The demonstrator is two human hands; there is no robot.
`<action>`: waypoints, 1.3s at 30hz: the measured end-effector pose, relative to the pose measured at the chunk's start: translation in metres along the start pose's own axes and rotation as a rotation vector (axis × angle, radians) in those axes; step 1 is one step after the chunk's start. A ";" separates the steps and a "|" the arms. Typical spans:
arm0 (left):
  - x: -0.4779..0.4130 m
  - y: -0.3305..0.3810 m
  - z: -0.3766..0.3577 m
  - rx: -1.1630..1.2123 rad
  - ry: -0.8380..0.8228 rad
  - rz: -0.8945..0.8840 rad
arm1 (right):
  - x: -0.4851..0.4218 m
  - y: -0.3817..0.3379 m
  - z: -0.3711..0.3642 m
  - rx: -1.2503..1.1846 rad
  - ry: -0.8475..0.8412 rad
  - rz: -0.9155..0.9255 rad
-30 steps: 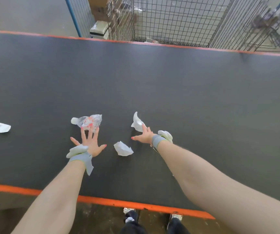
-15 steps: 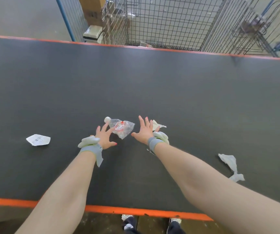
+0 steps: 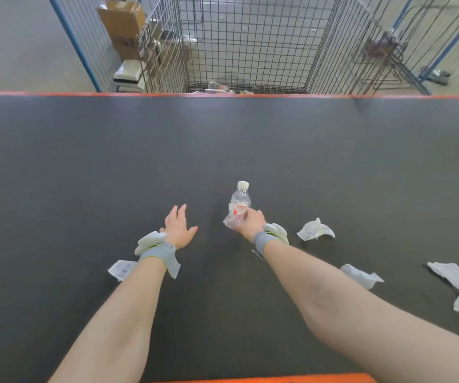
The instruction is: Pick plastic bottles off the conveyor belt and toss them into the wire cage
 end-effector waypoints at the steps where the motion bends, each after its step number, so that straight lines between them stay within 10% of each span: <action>1: -0.007 0.007 0.006 -0.002 0.000 0.005 | -0.004 -0.001 0.009 -0.007 0.011 -0.009; 15: -0.092 0.078 0.072 0.116 0.099 0.030 | -0.120 -0.186 0.237 -0.270 0.192 0.344; 26: -0.073 0.096 0.047 0.061 -0.022 0.037 | -0.107 -0.084 0.131 0.152 -0.214 0.143; 39: -0.004 -0.003 -0.037 -0.296 0.009 0.346 | -0.038 0.063 -0.013 0.339 -0.248 -0.036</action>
Point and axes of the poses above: each hand's wrist, its own x-axis away from the middle knuckle, its own z-axis out of the back of the hand, y = z × x, the point moved 2 cm from there along -x, towards the middle knuckle, and after that the axes turned 9 degrees about -y, right-handed, at the moved point
